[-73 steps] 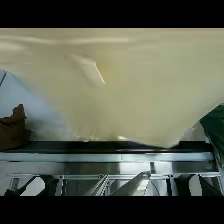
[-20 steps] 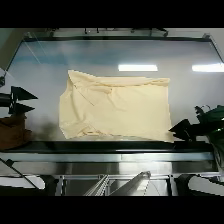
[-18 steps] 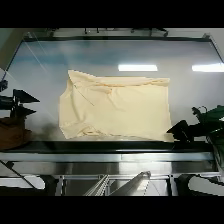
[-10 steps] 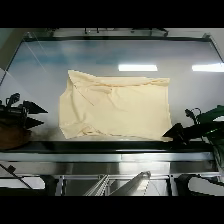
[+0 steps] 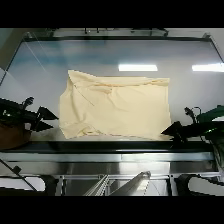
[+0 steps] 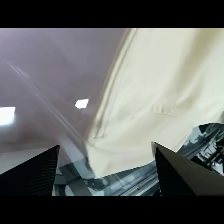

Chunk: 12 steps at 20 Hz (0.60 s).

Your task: Fold the shirts.

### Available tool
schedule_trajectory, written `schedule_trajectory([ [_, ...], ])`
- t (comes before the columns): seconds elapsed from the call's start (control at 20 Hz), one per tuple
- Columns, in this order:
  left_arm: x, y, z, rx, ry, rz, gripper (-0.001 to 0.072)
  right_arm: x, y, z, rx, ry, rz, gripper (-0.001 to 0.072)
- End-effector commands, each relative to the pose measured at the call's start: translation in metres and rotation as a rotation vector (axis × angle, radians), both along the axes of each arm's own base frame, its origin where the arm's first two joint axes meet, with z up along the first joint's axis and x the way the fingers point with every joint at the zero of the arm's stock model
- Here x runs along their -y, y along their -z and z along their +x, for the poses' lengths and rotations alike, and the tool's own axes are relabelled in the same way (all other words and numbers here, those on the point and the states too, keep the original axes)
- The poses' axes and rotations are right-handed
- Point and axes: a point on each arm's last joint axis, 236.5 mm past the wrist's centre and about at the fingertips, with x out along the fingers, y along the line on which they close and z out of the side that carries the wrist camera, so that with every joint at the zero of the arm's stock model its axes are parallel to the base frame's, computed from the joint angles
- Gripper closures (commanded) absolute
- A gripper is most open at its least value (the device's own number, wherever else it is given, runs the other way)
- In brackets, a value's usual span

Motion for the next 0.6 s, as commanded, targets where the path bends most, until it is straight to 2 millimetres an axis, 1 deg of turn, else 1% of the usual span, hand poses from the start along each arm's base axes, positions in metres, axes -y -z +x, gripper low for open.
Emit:
schedule_trajectory([
  [0.0,0.024,0.022,0.003,-0.016,0.056,0.005,0.0075,0.015,0.012,0.020,0.060,0.061,-0.081,0.0287],
  [0.05,0.033,0.024,0.007,-0.018,0.053,-0.014,0.0075,0.015,0.012,0.020,0.060,0.061,-0.081,0.0287],
  [0.15,0.045,0.027,0.017,-0.003,0.066,-0.046,0.0157,0.014,0.011,0.019,0.057,0.057,-0.076,0.0287],
  [0.3,0.054,0.019,0.017,-0.016,0.127,-0.079,0.0156,0.012,0.011,0.018,0.055,0.054,-0.070,0.0287],
  [0.35,0.054,0.016,0.016,-0.018,0.137,-0.081,0.0156,0.012,0.011,0.018,0.055,0.054,-0.070,0.0288],
  [0.4,0.054,0.015,0.015,-0.021,0.141,-0.086,0.0173,0.012,0.011,0.018,0.055,0.054,-0.070,0.0288],
  [0.45,0.053,0.014,0.013,-0.028,0.140,-0.092,0.0277,0.012,0.011,0.018,0.055,0.054,-0.070,0.0289],
  [0.5,0.051,0.014,0.012,-0.031,0.132,-0.095,0.0401,0.013,0.011,0.018,0.055,0.054,-0.070,0.0322],
  [0.55,0.049,0.015,0.009,-0.039,0.124,-0.100,0.0576,0.012,0.011,0.018,0.055,0.054,-0.070,0.0450],
])
